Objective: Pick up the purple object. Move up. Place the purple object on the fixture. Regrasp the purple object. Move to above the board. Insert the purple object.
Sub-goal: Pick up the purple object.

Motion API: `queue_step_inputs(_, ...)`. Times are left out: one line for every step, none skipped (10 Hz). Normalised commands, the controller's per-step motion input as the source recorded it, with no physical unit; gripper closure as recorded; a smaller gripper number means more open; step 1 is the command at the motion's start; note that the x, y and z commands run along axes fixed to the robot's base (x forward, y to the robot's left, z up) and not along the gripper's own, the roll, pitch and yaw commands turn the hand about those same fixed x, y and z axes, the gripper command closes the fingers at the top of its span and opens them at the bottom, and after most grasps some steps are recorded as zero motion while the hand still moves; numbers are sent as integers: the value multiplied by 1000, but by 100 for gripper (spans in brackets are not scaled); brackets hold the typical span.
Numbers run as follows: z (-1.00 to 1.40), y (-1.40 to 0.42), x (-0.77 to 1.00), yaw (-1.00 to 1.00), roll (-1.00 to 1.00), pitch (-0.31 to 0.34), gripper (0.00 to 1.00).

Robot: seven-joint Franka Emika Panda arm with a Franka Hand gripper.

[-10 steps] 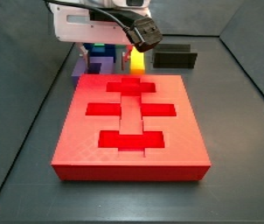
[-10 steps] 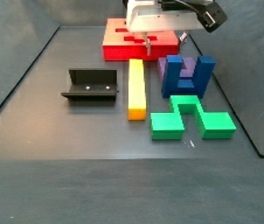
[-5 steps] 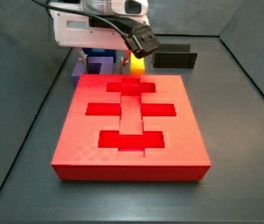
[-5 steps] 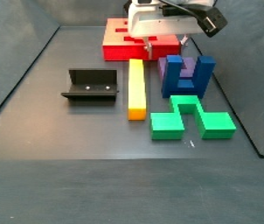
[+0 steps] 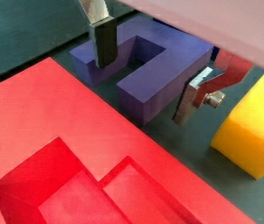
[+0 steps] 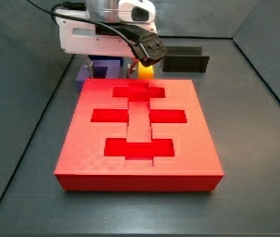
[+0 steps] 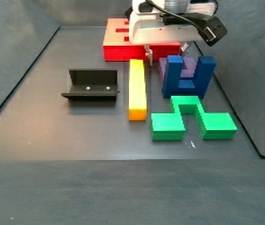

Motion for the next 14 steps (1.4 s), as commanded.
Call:
queue_step_inputs(-163,-37,-109,-86,44,57,0)
queue_step_inputs(-191,-20,-97,-89,44,63,0)
queue_step_inputs(-177,0,-40,-74,44,66,0)
queue_step_inputs(-114,0,-3,-40,30,51,0)
queue_step_inputs(-31,-3,-66,0,0,0,0)
queue_step_inputs(-69,-9,0,-369,64,37,0)
queue_step_inputs(0,0,0,-231,41,57,0)
queue_step_inputs(-6,0,-14,0,43,0,0)
queue_step_inputs(-31,14,0,0,99,0,0)
queue_step_inputs(0,0,0,0,50,0,0)
queue_step_inputs(0,0,0,0,0,0,100)
queue_step_inputs(0,0,0,0,0,0,100)
queue_step_inputs(0,0,0,0,0,0,100)
queue_step_inputs(0,0,0,0,0,0,100)
